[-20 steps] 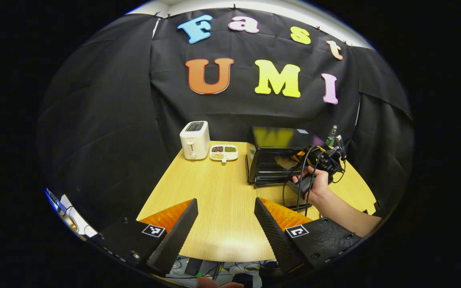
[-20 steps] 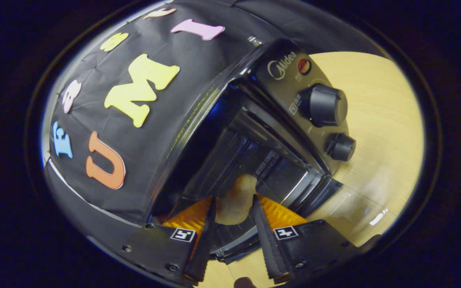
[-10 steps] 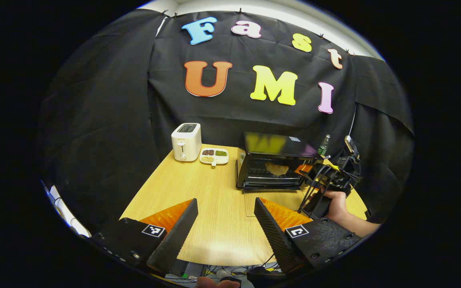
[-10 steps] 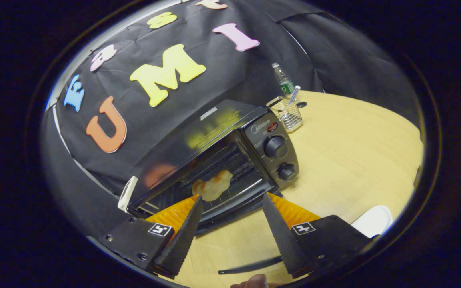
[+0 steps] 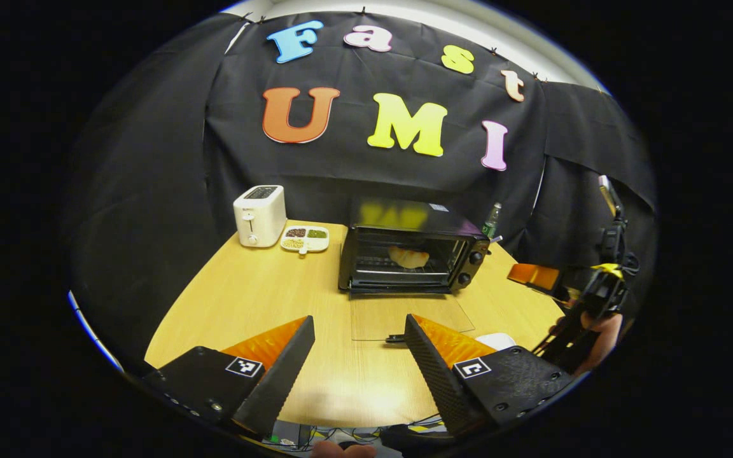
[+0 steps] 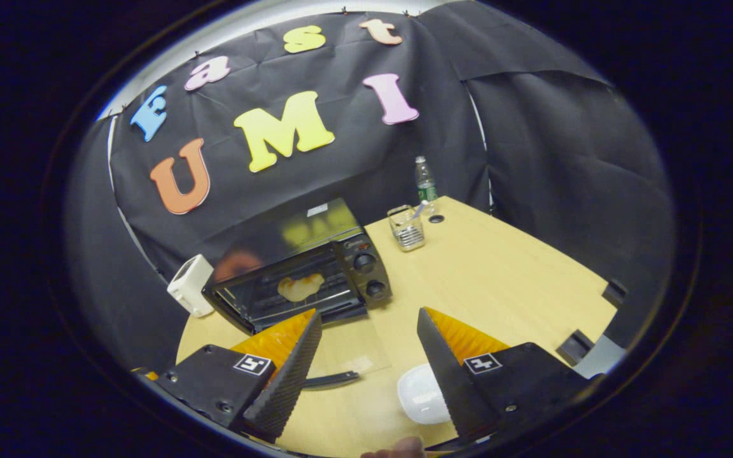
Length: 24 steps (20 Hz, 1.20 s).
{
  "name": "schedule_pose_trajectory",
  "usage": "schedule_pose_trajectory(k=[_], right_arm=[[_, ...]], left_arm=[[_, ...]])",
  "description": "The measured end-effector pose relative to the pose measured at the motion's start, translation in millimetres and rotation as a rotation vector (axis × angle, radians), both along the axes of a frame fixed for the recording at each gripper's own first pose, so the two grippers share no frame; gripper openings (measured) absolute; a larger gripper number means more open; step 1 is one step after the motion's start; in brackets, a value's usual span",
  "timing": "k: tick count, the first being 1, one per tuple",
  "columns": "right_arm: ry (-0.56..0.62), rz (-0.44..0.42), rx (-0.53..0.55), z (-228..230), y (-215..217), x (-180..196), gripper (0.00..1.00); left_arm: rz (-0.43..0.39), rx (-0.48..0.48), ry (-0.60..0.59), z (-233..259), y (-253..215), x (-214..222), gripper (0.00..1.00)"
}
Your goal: Open the electric oven with the left hand, put the food in, and close the electric oven.
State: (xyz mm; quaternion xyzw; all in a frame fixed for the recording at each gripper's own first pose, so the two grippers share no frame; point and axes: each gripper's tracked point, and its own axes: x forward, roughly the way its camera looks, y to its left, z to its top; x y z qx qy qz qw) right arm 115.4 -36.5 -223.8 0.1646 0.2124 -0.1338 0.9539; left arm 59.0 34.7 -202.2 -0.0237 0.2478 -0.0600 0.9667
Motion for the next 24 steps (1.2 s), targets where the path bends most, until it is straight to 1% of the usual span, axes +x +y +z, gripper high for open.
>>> schedule_pose_trajectory(k=[5,8,10,15,18,21,24], right_arm=[[0.02,-0.013,-0.084,16,-26,-53,0.94],[0.03,-0.023,-0.108,21,-42,-72,0.94],[0.043,-0.022,-0.111,20,-51,-77,0.94],[0.096,-0.03,-0.128,8,-75,-90,0.95],[0.134,-0.036,-0.149,-3,-85,-96,0.95],[0.156,-0.063,-0.158,-5,-104,-102,0.95],[0.161,-0.069,-0.159,-2,-112,-104,0.95]], left_arm=[[-0.041,0.033,0.029,-40,-32,11,0.94],[-0.046,0.067,0.054,-67,-46,21,0.94],[-0.035,0.073,0.069,-82,-59,25,0.94],[-0.002,0.032,0.176,-139,-101,26,0.94],[0.004,0.032,0.229,-163,-120,25,0.94],[0.008,0.046,0.274,-185,-123,29,0.94],[0.013,0.052,0.284,-195,-126,37,0.94]])
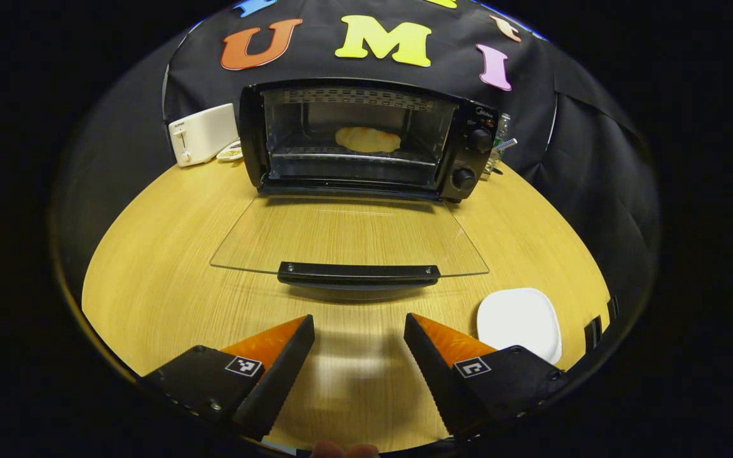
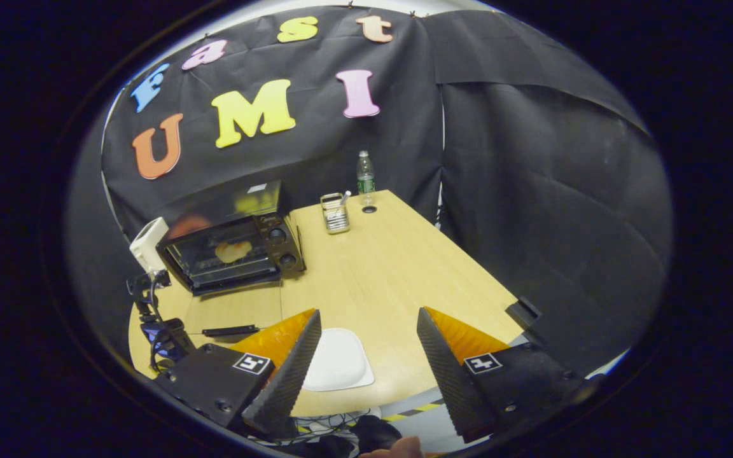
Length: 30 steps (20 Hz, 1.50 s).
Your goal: Open the electric oven with the left hand, put the food in, and close the electric oven.
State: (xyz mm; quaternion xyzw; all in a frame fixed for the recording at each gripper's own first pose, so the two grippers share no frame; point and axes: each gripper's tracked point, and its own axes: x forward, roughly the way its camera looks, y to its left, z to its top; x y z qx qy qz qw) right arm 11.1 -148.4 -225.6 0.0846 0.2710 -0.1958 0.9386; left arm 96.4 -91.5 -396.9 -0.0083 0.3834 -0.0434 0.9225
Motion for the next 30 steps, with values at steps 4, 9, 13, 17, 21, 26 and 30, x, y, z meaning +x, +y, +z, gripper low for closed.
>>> schedule_pose_trajectory(k=[4,9,13,17,21,26,30], right_arm=[[-0.003,-0.01,0.001,5,-10,-1,0.95],[-0.001,-0.051,-0.021,11,-27,-15,0.95],[-0.01,-0.076,0.002,15,-27,-17,0.95],[-0.047,-0.066,0.015,25,-17,-14,0.95],[-0.083,-0.072,0.019,37,-11,-14,0.95],[-0.123,-0.103,0.036,51,-12,-31,0.95],[-0.158,-0.149,0.017,68,-19,-52,0.95]], left_arm=[[-0.012,0.013,0.005,-8,-5,10,0.94],[-0.011,0.037,0.006,-15,-3,22,0.95],[0.004,0.031,0.005,-10,-3,25,0.93],[-0.003,0.027,-0.021,11,-3,27,0.93],[0.006,0.016,-0.093,50,-5,39,0.95],[-0.009,-0.006,-0.221,111,-10,81,0.94],[-0.023,0.006,-0.317,151,-5,115,0.94]])
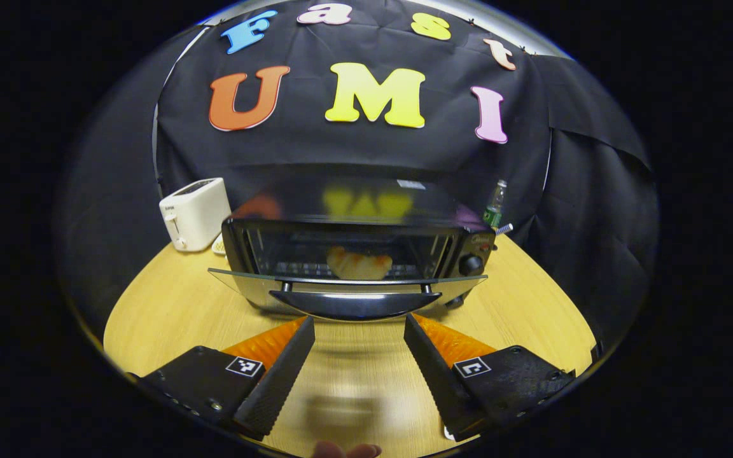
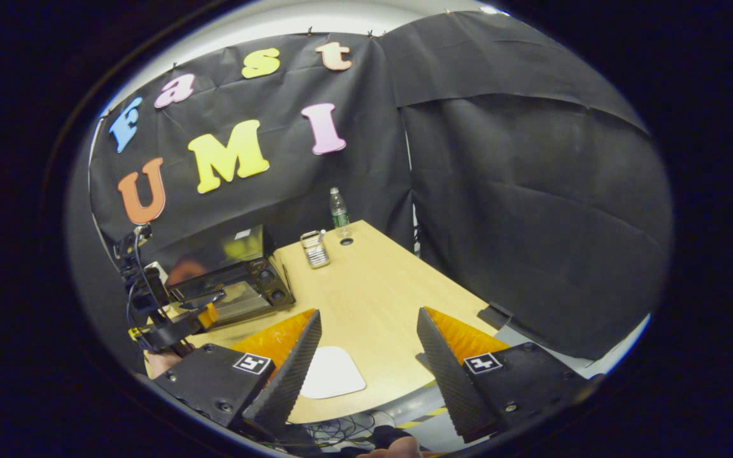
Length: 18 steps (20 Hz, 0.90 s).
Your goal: Open the electric oven with the left hand, put the food in, and close the electric oven.
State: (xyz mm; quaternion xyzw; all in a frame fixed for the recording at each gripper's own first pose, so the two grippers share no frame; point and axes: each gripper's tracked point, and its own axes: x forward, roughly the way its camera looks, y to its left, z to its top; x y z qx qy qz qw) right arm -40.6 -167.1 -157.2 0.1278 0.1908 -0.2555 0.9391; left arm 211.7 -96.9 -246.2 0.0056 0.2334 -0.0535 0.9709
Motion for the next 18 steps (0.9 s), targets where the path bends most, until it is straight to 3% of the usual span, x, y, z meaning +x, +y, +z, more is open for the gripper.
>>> schedule_pose_trajectory(k=[5,12,18], right_arm=[[-0.062,-0.012,-0.041,30,6,-8,0.94],[-0.167,0.073,-0.173,81,45,6,0.96],[-0.266,0.248,-0.253,132,85,24,0.97]], left_arm=[[-0.05,-0.016,-0.126,59,2,4,0.93],[-0.105,-0.061,-0.306,162,22,-44,0.93],[-0.048,-0.064,-0.412,237,50,-110,0.93]])
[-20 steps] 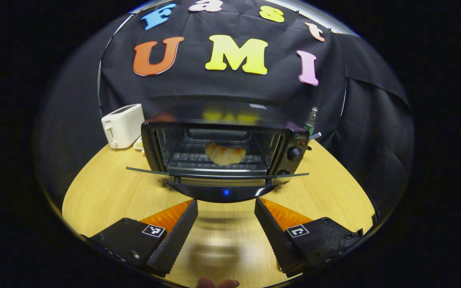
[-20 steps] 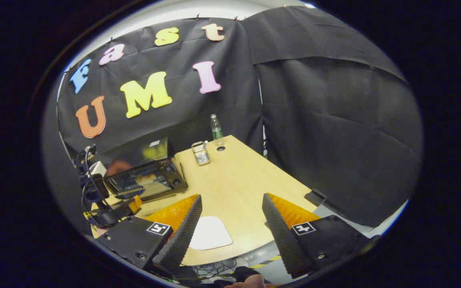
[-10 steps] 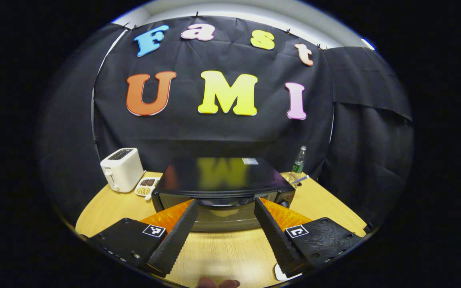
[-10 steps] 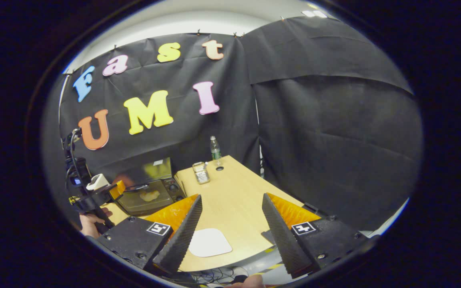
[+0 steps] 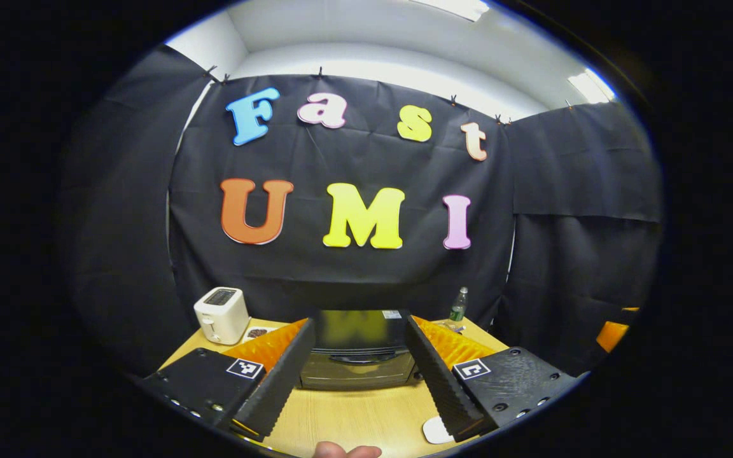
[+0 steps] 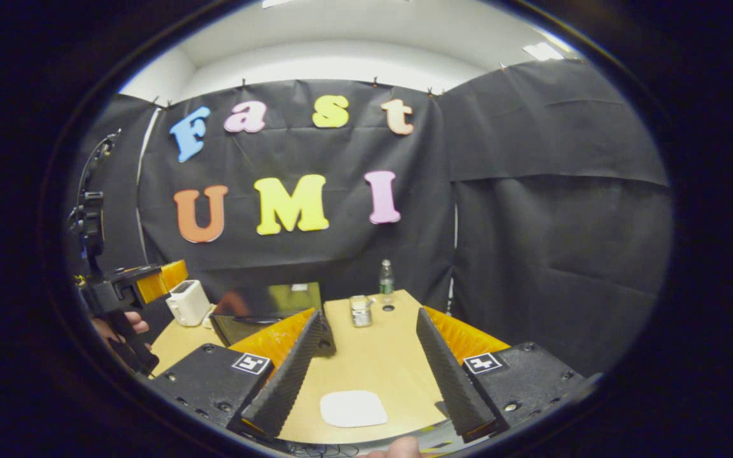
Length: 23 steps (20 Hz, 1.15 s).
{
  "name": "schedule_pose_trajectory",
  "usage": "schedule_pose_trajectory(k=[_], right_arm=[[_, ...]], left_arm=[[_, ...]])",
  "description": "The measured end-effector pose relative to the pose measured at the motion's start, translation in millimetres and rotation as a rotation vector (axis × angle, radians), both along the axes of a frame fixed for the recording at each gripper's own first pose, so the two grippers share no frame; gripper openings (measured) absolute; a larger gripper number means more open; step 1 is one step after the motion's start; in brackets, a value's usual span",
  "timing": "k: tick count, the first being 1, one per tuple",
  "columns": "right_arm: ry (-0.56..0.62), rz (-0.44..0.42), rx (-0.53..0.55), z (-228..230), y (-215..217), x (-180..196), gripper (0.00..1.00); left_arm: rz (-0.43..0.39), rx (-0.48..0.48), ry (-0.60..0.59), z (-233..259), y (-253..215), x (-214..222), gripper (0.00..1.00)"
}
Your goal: Open the electric oven with the left hand, put the food in, and close the electric oven.
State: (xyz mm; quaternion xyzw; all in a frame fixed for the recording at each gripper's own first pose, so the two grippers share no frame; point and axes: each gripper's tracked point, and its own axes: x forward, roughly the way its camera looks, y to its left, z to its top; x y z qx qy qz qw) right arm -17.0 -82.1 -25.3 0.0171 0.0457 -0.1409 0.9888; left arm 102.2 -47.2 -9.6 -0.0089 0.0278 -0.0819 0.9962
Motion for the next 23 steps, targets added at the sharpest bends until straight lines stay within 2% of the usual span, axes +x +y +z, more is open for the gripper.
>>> schedule_pose_trajectory(k=[5,9,12,16,23], right_arm=[[-0.046,0.171,0.0,30,16,0,0.98],[-0.065,0.242,-0.038,38,5,-20,0.98],[-0.047,0.316,-0.017,28,11,-41,0.98],[-0.021,0.324,0.018,23,4,-63,0.97],[-0.019,0.31,0.026,28,5,-85,0.96]], left_arm=[[0.118,-0.013,-0.045,39,3,-71,0.94],[0.19,-0.004,-0.051,37,-11,-123,0.94],[0.214,-0.004,-0.025,29,-27,-158,0.94],[0.174,-0.041,-0.029,30,-54,-189,0.94],[0.158,-0.038,-0.038,35,-53,-212,0.94]])
